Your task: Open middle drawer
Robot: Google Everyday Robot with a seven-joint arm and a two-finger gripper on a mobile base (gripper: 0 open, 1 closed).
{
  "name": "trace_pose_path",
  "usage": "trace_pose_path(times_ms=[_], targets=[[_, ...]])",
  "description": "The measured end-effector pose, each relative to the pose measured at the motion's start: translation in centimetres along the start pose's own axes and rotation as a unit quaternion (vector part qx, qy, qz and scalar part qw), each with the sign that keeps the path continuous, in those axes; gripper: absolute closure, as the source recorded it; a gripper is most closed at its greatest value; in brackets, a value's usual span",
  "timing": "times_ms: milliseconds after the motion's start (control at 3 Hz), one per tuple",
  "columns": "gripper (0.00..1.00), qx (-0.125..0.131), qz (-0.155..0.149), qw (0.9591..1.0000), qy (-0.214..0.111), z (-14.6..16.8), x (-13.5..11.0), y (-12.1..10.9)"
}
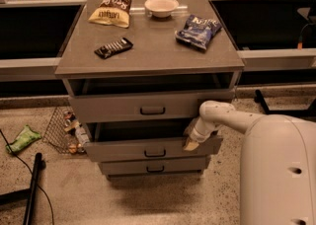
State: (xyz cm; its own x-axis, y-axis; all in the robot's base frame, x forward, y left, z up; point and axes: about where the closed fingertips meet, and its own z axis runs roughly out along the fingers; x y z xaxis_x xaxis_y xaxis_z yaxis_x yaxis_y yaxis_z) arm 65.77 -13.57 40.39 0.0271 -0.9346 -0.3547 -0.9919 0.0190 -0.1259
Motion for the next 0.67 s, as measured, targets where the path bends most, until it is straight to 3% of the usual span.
trace_pose_path(times_ms=[667], targets=[[0.37,0.0,0.0,1.0,0.0,0.01,0.0,0.01]])
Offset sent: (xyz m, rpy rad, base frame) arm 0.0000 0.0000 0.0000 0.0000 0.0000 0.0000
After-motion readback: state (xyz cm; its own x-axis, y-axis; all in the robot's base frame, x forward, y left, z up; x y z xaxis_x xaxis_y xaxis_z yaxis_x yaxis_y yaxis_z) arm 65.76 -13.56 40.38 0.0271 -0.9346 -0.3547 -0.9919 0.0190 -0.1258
